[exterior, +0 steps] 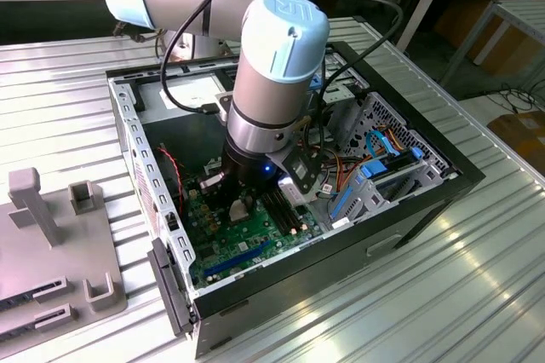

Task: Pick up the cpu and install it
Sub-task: 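Place the cpu into insertion slot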

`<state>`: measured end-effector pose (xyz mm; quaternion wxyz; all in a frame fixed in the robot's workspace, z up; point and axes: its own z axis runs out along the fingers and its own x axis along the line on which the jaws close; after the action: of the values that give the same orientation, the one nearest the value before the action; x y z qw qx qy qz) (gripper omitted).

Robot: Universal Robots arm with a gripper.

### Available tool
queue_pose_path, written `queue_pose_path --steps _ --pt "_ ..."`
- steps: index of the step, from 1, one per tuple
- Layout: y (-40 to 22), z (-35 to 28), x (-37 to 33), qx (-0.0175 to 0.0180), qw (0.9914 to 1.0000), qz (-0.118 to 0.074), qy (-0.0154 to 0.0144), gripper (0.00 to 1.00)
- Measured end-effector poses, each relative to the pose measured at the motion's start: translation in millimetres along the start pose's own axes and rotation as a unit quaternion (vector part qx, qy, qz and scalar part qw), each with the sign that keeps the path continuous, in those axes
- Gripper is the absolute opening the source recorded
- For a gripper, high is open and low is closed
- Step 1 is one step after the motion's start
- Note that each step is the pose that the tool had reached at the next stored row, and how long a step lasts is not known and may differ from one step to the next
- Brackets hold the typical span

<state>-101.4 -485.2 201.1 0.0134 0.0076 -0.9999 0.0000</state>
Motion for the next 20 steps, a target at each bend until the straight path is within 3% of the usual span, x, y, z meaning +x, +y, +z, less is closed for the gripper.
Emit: queue_pose_path --steps 20 --pt "0.3 2.1 0.0 -0.0017 1.00000 0.001 -0.0001 0.47"
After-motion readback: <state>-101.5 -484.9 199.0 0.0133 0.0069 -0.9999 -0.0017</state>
